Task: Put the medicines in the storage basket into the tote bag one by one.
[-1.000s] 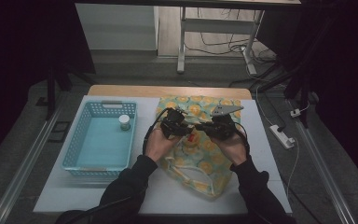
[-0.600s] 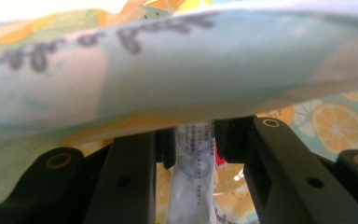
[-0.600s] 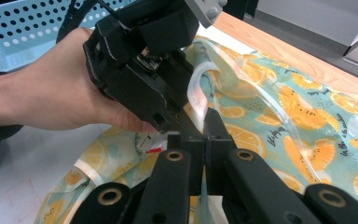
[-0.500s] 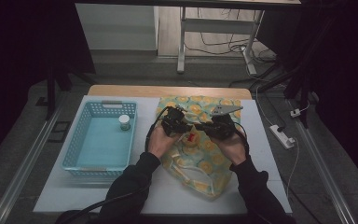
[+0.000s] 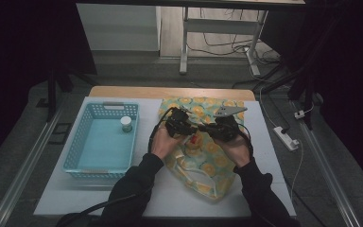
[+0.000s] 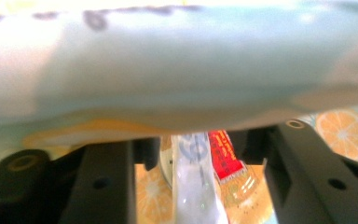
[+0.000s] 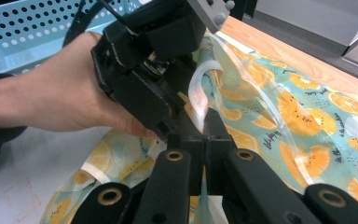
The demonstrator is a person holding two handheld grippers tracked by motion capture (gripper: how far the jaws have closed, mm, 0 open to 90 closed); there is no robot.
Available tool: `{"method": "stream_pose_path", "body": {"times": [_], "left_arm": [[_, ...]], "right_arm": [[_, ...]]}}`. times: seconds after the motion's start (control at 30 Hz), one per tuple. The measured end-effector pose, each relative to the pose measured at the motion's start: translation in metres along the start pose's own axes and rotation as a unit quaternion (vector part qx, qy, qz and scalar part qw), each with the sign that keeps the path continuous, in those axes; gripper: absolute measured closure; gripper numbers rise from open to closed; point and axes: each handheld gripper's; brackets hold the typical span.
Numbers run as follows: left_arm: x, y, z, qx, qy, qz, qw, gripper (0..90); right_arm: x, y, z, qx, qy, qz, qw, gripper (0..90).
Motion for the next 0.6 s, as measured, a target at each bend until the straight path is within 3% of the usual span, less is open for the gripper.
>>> {"method": "stream_pose_path", "body": {"times": [0.17, 0.43, 0.6], "left_arm": [[-0.005, -0.005, -0.001, 0.017, 0.015, -0.009, 0.9997, 47.6], [-0.012, -0.019, -0.002, 0.029, 0.027, -0.007, 0.9992, 34.9], [-0.017, -0.029, 0.0, 0.024, 0.026, 0.01, 0.9993, 27.5]], "right_arm": [[0.001, 0.0, 0.0, 0.0, 0.0, 0.0, 1.0, 89.8], [0.001, 0.0, 0.0, 0.001, 0.0, 0.0, 1.0, 89.8], [0.001, -0.001, 0.0, 0.001, 0.001, -0.001, 1.0, 89.8]]}}
Point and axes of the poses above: each handheld gripper's, and its own axes: y roughly forward along the jaws, z roughly out of its underside, x roughly to its left, and after that the axes turned 12 degrees about -x, right-handed
